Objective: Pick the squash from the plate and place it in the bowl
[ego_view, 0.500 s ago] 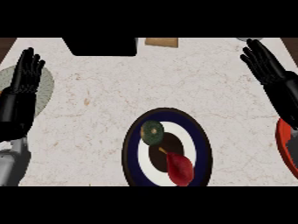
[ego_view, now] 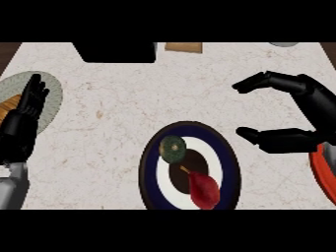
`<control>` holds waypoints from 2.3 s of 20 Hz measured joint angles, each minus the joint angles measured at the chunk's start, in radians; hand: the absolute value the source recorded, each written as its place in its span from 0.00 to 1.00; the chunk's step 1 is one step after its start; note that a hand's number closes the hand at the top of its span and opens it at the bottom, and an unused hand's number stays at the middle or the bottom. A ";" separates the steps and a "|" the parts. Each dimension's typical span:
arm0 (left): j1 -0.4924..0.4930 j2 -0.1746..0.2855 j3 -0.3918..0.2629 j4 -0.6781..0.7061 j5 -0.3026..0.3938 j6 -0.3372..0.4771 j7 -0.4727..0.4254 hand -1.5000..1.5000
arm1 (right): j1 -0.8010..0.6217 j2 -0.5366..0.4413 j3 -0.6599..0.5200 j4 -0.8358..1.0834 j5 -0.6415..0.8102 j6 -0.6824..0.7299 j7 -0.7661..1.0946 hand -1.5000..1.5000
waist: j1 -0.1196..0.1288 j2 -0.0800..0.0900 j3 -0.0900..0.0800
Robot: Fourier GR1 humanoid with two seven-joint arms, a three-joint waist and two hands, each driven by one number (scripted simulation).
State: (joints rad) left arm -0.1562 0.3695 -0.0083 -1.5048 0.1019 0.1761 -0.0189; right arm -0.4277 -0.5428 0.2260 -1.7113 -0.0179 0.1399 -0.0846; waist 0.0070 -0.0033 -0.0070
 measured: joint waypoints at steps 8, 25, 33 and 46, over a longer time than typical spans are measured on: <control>0.019 0.021 0.036 -0.012 0.015 -0.011 0.097 0.50 | 0.354 0.061 0.143 -0.035 0.325 -0.242 -0.251 0.00 | -0.015 0.001 0.007; -0.002 -0.038 0.047 -0.019 -0.047 -0.039 0.135 0.50 | 0.036 0.136 0.149 -0.156 0.468 0.085 0.254 0.00 | 0.003 0.002 0.006; -0.005 -0.041 0.055 -0.025 -0.054 -0.045 0.148 0.50 | -0.179 0.218 0.251 0.004 0.506 0.311 0.454 0.00 | 0.008 0.004 0.006; 0.003 -0.051 0.080 -0.044 -0.061 -0.069 0.163 0.50 | -0.270 0.356 0.340 0.283 0.608 0.503 0.494 0.00 | 0.002 0.004 0.007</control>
State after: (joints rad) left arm -0.1534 0.3185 0.0713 -1.5491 0.0412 0.1070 0.1446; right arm -0.6981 -0.1871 0.5663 -1.4279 0.5899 0.6428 0.4094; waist 0.0085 0.0004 -0.0003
